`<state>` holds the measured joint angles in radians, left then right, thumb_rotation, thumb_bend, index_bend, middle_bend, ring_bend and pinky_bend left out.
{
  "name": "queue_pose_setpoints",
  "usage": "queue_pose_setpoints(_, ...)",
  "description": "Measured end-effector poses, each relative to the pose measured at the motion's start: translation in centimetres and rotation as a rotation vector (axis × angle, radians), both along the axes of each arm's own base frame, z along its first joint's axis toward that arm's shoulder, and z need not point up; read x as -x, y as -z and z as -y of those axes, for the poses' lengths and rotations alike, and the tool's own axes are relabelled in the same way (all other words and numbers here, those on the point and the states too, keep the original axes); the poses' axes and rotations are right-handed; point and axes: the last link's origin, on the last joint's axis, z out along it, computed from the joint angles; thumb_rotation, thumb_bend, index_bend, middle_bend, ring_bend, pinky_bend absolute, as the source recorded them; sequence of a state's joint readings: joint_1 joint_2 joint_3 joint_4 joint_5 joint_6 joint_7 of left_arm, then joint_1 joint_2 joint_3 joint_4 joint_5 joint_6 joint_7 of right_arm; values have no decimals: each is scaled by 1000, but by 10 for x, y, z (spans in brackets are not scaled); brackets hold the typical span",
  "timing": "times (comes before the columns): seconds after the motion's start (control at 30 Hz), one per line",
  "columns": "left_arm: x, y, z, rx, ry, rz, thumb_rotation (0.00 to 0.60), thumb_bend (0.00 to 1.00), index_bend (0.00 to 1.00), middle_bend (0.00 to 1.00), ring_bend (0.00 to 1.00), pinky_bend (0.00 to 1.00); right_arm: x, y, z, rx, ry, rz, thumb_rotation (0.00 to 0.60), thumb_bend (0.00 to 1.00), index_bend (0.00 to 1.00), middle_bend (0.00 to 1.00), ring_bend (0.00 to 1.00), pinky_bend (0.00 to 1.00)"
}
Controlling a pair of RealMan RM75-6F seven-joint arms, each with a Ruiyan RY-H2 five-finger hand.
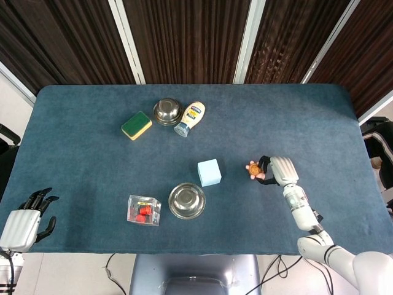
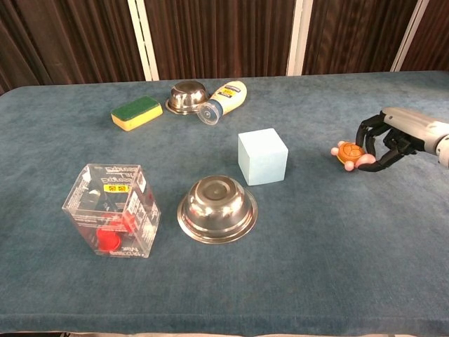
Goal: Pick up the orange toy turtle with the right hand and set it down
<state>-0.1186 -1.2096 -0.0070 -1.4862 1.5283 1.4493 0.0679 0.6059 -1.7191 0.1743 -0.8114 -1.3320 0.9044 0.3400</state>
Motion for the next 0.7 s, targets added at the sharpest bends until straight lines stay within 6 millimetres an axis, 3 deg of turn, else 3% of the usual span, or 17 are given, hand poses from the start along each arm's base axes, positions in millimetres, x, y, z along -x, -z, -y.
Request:
queue_pose_setpoints(0.07,0,0,0,0,0,-1,600,447,275,118,154,408,0,-1,-2,-19,5,3,600,169,187,314,913,914)
queue_pose_setpoints(0.2,0,1,0,2,2,-3,600,447,277,118,154,409,-2,-4,-7,-53,10,17,600,94,29,238,881,884)
queue_pose_setpoints(0.47,-1,0,0,0,2,-3,600,446,277,118,154,409,-14,-21,-23,-120,-6,-2,600,22,0,210,850,851)
queue_pose_setpoints(0.5,-1,0,0,0,2,-3,600,446,277,118,154,409,-16,-25,-26,-121,-11,-9,600,21,23,225,846,850)
queue_pose_setpoints(0.6,-1,0,0,-2,4,-2,600,446,277,118,153,408,-23,-38,-37,-101,-27,-28,600,21,254,282,753,805)
queue_pose_setpoints(0.63,-1,0,0,-4,5,-1,600,446,276,118,153,408,-25,-43,-42,-87,-34,-32,600,21,347,295,620,711)
queue_pose_setpoints(0.7,-2,-1,0,-7,8,1,600,447,277,118,154,409,-27,-58,-53,-37,-48,-52,600,20,352,294,377,489)
